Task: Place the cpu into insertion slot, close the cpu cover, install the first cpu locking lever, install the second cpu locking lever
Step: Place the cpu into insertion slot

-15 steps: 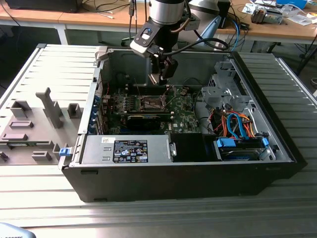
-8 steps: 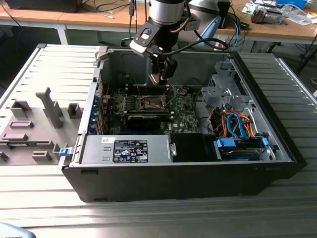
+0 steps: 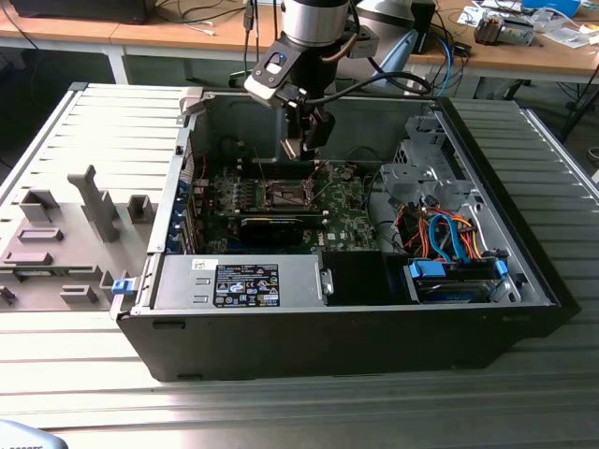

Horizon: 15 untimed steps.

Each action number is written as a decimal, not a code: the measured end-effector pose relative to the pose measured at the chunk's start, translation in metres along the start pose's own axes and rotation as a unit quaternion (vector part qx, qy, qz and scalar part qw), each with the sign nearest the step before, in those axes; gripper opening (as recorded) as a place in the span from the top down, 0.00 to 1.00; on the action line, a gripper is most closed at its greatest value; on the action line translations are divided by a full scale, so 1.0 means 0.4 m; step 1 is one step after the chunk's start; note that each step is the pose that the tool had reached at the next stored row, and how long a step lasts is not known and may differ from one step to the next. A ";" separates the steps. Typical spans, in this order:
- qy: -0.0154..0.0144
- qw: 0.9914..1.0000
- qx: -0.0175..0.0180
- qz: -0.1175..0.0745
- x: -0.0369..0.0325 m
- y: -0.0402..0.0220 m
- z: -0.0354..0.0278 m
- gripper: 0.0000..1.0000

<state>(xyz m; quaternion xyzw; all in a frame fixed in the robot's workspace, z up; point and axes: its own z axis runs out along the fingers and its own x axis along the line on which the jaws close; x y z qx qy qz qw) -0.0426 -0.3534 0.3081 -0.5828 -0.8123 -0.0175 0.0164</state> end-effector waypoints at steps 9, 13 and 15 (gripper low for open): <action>0.000 1.000 0.000 0.008 0.000 0.000 0.000 0.46; 0.000 1.000 -0.001 0.011 0.000 0.000 0.000 0.46; 0.000 1.000 -0.001 0.019 0.000 0.000 0.000 0.46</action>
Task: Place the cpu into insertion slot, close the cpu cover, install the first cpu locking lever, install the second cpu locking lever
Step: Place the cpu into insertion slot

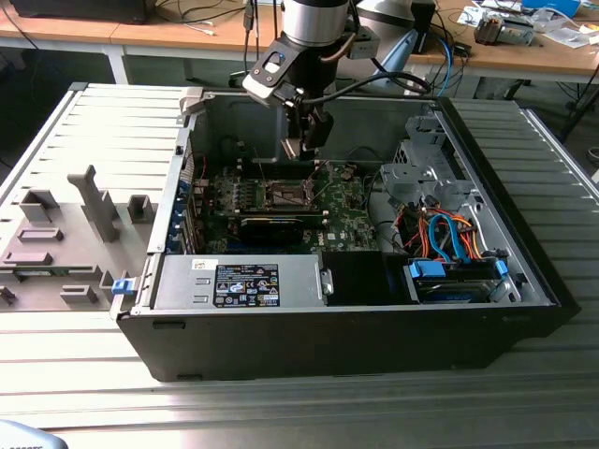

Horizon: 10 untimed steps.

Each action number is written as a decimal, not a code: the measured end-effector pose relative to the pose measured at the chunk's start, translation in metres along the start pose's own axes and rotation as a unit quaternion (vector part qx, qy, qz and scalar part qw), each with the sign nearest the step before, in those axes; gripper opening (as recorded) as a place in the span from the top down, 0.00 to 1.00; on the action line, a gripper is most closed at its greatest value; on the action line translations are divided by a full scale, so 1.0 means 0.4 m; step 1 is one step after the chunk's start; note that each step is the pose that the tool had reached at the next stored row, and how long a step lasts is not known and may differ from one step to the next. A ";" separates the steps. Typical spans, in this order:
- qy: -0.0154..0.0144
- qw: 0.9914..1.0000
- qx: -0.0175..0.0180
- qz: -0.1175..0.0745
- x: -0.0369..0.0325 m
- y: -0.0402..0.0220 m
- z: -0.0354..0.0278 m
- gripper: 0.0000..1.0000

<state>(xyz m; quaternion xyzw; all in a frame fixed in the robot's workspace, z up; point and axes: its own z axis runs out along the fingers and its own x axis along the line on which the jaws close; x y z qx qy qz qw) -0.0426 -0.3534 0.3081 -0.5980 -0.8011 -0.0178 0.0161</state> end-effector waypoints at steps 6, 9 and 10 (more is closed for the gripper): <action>0.000 1.000 -0.001 0.014 0.000 0.000 0.000 0.46; 0.000 1.000 -0.001 0.016 0.000 0.000 0.000 0.46; 0.000 1.000 -0.001 0.016 0.000 0.000 0.000 0.46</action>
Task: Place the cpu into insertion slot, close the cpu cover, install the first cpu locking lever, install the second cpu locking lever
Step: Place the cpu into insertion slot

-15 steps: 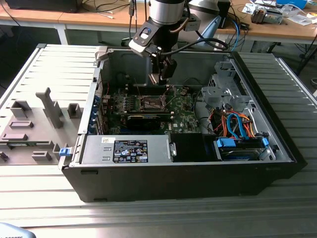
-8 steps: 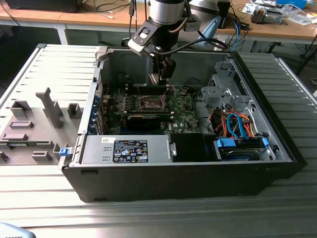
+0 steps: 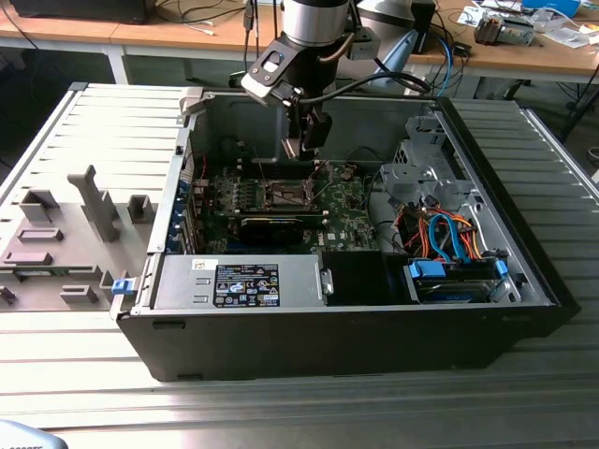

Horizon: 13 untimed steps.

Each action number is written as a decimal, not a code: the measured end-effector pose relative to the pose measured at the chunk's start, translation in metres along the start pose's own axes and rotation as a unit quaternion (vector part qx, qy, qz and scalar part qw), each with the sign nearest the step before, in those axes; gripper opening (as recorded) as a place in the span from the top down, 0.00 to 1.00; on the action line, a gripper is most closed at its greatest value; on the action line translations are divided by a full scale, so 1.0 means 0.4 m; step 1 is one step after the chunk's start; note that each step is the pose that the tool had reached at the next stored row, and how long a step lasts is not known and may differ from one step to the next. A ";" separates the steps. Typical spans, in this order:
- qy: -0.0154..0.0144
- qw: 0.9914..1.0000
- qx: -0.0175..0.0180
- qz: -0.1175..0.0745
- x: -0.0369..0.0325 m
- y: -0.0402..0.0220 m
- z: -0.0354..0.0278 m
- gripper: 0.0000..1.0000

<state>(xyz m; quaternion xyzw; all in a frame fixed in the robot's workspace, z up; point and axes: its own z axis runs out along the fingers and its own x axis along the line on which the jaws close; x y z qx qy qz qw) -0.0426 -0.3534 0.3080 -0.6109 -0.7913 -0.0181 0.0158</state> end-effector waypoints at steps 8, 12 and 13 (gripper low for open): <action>0.000 1.000 0.000 0.006 0.000 0.000 0.000 0.46; 0.000 1.000 0.000 0.008 0.000 0.000 0.000 0.46; 0.000 1.000 0.000 0.010 0.000 0.000 0.000 0.46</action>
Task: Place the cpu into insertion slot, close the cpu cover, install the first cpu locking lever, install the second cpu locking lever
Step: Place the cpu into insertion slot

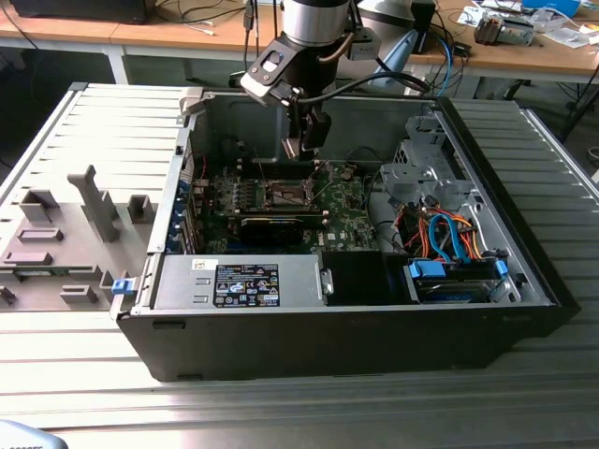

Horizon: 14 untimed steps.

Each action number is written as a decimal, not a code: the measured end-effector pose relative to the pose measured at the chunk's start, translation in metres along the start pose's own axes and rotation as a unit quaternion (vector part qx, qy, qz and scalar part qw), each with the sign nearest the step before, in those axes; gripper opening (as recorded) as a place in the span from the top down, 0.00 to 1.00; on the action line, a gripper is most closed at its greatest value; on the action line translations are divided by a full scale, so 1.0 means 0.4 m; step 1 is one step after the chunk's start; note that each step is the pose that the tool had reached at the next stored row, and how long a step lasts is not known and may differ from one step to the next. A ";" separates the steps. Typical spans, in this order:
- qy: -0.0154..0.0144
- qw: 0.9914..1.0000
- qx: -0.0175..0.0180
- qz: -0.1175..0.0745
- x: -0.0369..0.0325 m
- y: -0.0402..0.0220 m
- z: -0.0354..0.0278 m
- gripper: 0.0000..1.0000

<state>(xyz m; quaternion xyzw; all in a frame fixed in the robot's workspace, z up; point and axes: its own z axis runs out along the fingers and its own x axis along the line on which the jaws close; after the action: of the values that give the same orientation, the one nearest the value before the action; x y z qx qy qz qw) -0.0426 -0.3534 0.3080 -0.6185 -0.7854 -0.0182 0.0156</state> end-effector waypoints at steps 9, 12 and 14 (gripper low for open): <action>0.000 1.000 0.000 0.006 0.000 0.000 0.000 0.46; 0.000 1.000 0.000 0.008 0.000 0.000 0.000 0.46; 0.000 1.000 0.000 0.009 0.000 0.000 0.000 0.46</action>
<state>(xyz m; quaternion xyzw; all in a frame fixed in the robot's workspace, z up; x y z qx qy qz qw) -0.0426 -0.3534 0.3080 -0.6257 -0.7797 -0.0184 0.0154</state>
